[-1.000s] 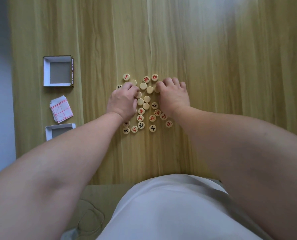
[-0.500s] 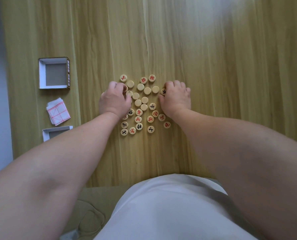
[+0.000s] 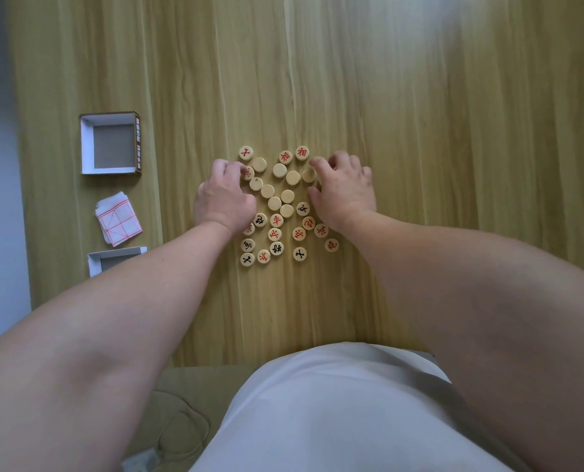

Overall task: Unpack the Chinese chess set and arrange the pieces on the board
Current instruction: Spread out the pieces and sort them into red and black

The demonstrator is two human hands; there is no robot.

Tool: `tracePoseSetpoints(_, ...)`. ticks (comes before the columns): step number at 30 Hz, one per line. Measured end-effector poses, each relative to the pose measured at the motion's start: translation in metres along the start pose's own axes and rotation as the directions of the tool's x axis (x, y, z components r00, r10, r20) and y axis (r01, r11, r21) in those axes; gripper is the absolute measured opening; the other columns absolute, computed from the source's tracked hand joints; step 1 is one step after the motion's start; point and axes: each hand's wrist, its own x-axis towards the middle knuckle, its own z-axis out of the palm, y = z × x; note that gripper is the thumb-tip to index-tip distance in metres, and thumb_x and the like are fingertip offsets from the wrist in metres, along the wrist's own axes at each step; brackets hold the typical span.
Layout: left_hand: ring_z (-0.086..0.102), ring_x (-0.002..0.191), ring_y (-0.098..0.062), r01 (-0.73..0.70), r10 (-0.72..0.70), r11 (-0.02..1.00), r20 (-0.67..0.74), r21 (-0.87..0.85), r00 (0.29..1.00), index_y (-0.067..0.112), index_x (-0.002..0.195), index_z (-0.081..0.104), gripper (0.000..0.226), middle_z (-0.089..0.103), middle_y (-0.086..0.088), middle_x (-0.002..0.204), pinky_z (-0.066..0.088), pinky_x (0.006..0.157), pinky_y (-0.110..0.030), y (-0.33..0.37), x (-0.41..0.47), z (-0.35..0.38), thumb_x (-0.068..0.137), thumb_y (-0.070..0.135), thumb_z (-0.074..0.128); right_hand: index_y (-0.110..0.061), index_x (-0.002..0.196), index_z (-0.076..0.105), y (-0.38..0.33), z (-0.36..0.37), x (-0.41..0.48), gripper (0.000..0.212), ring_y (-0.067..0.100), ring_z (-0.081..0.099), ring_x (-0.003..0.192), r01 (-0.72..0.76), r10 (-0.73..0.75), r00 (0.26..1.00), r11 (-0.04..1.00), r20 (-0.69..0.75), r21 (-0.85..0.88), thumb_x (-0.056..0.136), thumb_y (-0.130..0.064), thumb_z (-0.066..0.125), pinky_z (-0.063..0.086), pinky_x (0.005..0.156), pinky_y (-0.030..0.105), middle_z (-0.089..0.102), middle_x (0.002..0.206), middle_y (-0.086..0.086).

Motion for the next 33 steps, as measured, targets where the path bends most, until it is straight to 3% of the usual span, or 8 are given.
tracePoseSetpoints(7,0.059,0.1,-0.033,-0.067,0.067,0.998,-0.023,0.008,0.997,0.022,0.126,0.057,0.038,0.049,-0.001,0.125,0.047,0.086,-0.039,0.007,0.001,0.002,0.089,0.03,0.056,-0.028,0.129,0.052,-0.003,0.003,0.003,0.03,0.028,0.042,0.12,0.024,-0.024,1.0,0.999,0.003,-0.032,0.1,-0.035,0.051,0.034,0.101,0.042,0.046,0.128,0.006)
tracePoseSetpoints(14,0.06,0.096,-0.032,-0.163,0.164,0.986,-0.057,0.021,0.985,0.02,0.116,0.066,0.038,0.057,-0.004,0.114,0.047,0.084,-0.037,0.002,0.0,0.002,0.079,0.017,0.061,-0.022,0.118,0.063,0.0,0.005,0.003,0.038,0.027,0.044,0.117,0.056,-0.058,0.998,0.997,-0.032,-0.051,0.107,-0.04,0.032,0.033,0.098,0.042,0.05,0.123,0.004)
tracePoseSetpoints(18,0.061,0.084,-0.033,-0.241,0.243,0.97,-0.072,0.037,0.967,0.02,0.108,0.068,0.029,0.059,-0.005,0.104,0.048,0.078,-0.038,-0.006,-0.001,0.005,0.078,0.02,0.068,-0.023,0.119,0.064,0.001,0.005,0.002,0.038,0.027,0.044,0.119,0.074,-0.078,0.996,0.993,-0.044,-0.09,0.108,-0.038,0.031,0.032,0.098,0.043,0.051,0.126,0.003)
tracePoseSetpoints(22,0.062,0.088,-0.032,-0.272,0.275,0.961,-0.058,0.058,0.96,0.018,0.105,0.069,0.025,0.061,-0.005,0.104,0.048,0.081,-0.038,-0.007,0.0,0.007,0.081,0.024,0.074,-0.027,0.123,0.062,0.002,0.006,0.002,0.033,0.027,0.044,0.122,0.061,-0.069,0.996,0.99,-0.06,-0.124,0.107,-0.034,0.035,0.032,0.1,0.044,0.05,0.13,0.003)
tracePoseSetpoints(27,0.062,0.093,-0.034,-0.262,0.264,0.964,-0.058,0.043,0.963,0.015,0.109,0.068,0.022,0.064,-0.008,0.106,0.047,0.087,-0.042,-0.008,0.002,0.011,0.092,0.025,0.059,-0.019,0.115,0.064,-0.001,0.006,0.007,0.023,0.027,0.046,0.113,-0.051,0.041,0.996,0.992,-0.083,-0.113,0.102,-0.02,0.044,0.034,0.095,0.042,0.05,0.123,0.004)
tracePoseSetpoints(33,0.06,0.099,-0.035,-0.203,0.203,0.979,-0.022,0.014,0.979,0.013,0.113,0.062,0.022,0.066,-0.01,0.106,0.046,0.089,-0.042,-0.006,0.004,0.009,0.096,0.02,0.051,-0.018,0.114,0.058,-0.001,0.001,0.006,0.035,0.03,0.043,0.116,-0.035,0.031,0.999,0.991,-0.032,-0.133,0.107,-0.031,0.026,0.034,0.096,0.046,0.047,0.126,0.009)
